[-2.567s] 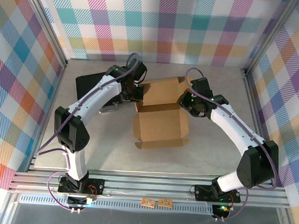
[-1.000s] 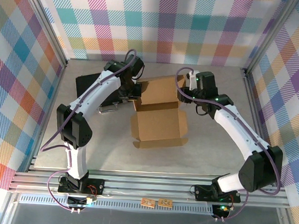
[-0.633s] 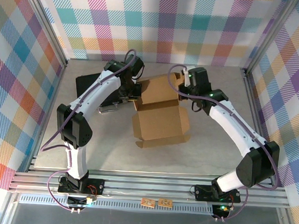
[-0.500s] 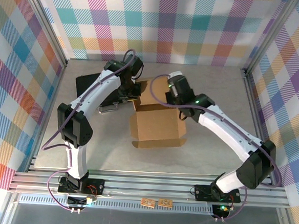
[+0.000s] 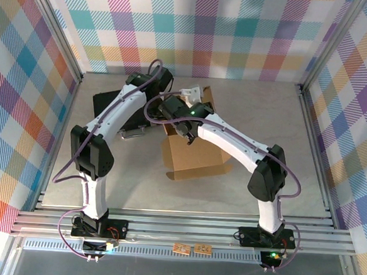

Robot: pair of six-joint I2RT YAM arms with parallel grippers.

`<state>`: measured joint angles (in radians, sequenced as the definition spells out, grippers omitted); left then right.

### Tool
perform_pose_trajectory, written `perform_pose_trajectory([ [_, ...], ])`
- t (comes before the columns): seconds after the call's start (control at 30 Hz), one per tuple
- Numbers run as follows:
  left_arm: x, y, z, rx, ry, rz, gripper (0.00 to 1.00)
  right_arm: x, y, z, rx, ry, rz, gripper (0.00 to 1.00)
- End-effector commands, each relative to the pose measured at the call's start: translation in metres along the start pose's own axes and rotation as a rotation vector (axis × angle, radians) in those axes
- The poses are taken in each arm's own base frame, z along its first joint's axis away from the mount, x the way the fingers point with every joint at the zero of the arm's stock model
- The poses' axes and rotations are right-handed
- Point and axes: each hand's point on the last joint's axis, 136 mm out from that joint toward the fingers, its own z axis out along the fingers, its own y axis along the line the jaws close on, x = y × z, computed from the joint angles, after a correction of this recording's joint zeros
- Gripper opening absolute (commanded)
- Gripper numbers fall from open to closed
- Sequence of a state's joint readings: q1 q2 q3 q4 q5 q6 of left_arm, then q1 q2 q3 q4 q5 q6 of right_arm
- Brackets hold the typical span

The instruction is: Fold the paper box

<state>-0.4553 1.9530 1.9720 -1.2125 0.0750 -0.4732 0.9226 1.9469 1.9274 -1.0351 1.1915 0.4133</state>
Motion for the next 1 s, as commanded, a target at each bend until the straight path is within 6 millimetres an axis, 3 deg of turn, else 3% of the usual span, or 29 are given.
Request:
perform_pose_trajectory([
  [0.0, 0.006, 0.000, -0.002, 0.050, 0.026, 0.029, 0.00, -0.038, -0.012, -0.035, -0.246, -0.063, 0.043, 0.42],
  [0.07, 0.005, -0.003, 0.000, 0.112, 0.048, 0.047, 0.00, -0.048, 0.007, -0.067, -0.655, -0.067, 0.033, 0.69],
  [0.13, 0.007, -0.007, 0.005, 0.191, 0.081, 0.086, 0.00, -0.058, 0.005, -0.124, -1.083, -0.092, 0.041, 0.88],
  [0.2, 0.008, -0.008, 0.011, 0.231, 0.096, 0.122, 0.00, -0.065, -0.020, -0.165, -1.384, -0.076, 0.082, 0.96],
  [0.27, 0.009, -0.009, 0.014, 0.260, 0.097, 0.172, 0.00, -0.075, -0.056, -0.182, -1.609, -0.034, 0.188, 0.98],
  [0.33, 0.011, -0.009, 0.017, 0.270, 0.099, 0.197, 0.00, -0.081, -0.092, -0.168, -1.663, -0.036, 0.323, 0.94],
  [0.43, 0.013, -0.016, 0.016, 0.319, 0.114, 0.220, 0.00, -0.075, -0.133, -0.114, -1.586, -0.083, 0.536, 0.79],
  [0.5, 0.016, -0.024, 0.014, 0.373, 0.133, 0.240, 0.00, -0.062, -0.149, -0.075, -1.608, -0.053, 0.685, 0.69],
  [0.6, 0.019, -0.035, 0.012, 0.445, 0.159, 0.276, 0.00, -0.039, -0.134, -0.038, -1.683, 0.042, 0.743, 0.65],
  [0.67, 0.025, -0.045, 0.013, 0.522, 0.192, 0.307, 0.00, -0.028, -0.119, -0.029, -1.744, 0.081, 0.729, 0.63],
  [0.97, 0.025, -0.048, 0.029, 0.539, 0.240, 0.306, 0.00, 0.006, -0.091, -0.023, -1.733, 0.125, 0.659, 0.56],
])
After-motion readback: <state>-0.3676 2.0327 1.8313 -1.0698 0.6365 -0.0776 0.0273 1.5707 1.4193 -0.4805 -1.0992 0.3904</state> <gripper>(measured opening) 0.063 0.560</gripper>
